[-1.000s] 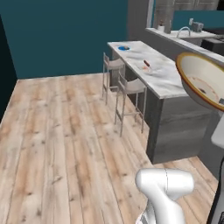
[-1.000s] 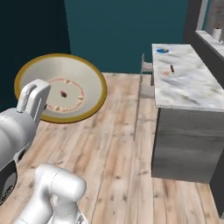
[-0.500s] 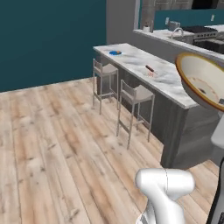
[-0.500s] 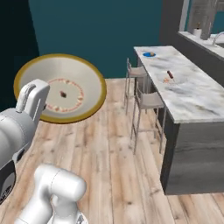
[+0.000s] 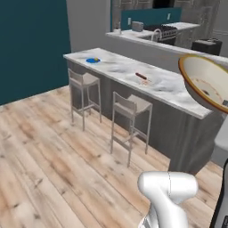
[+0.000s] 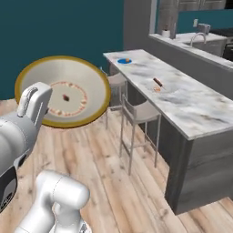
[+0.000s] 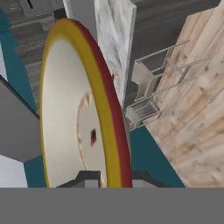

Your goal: Take the smaller bowl and place it next to the appetizer plate on the dining counter , and place the larger bowl next to the plate with cooked food.

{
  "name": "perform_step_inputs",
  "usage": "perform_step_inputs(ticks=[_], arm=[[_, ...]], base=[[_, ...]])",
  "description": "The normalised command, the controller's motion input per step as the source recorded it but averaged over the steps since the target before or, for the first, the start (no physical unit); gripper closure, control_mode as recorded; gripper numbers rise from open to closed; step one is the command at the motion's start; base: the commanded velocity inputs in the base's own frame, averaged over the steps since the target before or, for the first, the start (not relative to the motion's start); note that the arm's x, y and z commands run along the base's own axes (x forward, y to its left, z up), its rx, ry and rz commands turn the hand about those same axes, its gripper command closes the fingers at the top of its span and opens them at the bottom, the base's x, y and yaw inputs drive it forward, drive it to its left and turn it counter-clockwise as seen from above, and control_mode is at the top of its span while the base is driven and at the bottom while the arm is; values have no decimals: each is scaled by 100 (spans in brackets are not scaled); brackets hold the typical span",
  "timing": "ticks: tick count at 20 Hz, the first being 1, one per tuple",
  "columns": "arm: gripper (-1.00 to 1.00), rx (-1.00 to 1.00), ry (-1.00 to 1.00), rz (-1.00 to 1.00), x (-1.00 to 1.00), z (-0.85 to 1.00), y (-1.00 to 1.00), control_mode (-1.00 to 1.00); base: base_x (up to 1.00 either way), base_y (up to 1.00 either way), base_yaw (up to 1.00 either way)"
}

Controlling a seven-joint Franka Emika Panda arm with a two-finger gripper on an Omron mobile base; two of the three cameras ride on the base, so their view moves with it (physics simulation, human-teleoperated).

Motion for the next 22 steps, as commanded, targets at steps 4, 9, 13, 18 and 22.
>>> perform_step_inputs(ticks=[4, 9, 13, 18, 22], arm=[[100, 0, 0, 0, 0, 0, 0, 100], [100, 0, 0, 0, 0, 0, 0, 100], [100, 0, 0, 0, 0, 0, 0, 100], [100, 0, 0, 0, 0, 0, 0, 100], [100, 0, 0, 0, 0, 0, 0, 100]], base=[[100, 88, -50], [100, 90, -51], [69, 97, -48], [80, 100, -46], [100, 66, -45]])
